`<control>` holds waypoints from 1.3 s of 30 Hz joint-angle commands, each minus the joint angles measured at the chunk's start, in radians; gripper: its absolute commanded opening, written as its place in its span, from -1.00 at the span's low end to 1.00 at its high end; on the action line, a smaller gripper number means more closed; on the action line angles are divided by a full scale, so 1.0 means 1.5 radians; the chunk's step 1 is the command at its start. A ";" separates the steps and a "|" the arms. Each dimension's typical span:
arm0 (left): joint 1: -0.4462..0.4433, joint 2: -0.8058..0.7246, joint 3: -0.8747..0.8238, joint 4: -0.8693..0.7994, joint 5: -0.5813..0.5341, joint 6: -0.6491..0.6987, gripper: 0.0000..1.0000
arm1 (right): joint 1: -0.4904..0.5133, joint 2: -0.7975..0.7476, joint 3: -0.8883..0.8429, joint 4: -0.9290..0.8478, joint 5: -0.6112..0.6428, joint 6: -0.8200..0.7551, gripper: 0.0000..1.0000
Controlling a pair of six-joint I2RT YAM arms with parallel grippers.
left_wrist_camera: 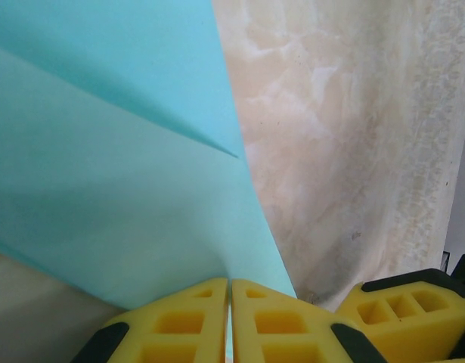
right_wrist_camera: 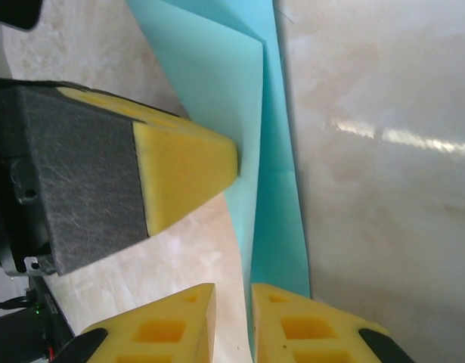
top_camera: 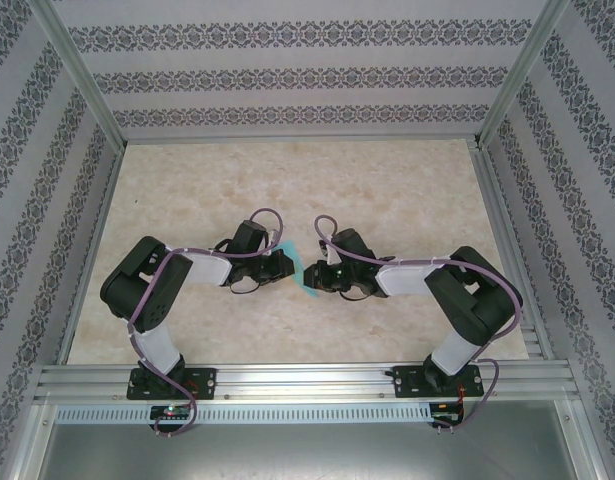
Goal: Fold a paper plane with a square sheet of paper (pick it up from the middle)
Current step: Fold the wing for the fifth time at the center of the table.
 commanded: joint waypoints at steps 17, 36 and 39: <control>-0.007 0.001 0.006 -0.017 -0.029 0.017 -0.79 | -0.004 0.056 -0.010 -0.051 -0.014 -0.029 -0.82; -0.007 0.000 0.011 -0.036 -0.045 0.018 -0.80 | -0.002 0.001 -0.027 -0.110 -0.008 -0.050 -0.78; -0.007 0.000 0.011 -0.037 -0.045 0.018 -0.80 | -0.001 0.018 -0.021 -0.116 -0.006 -0.050 -0.79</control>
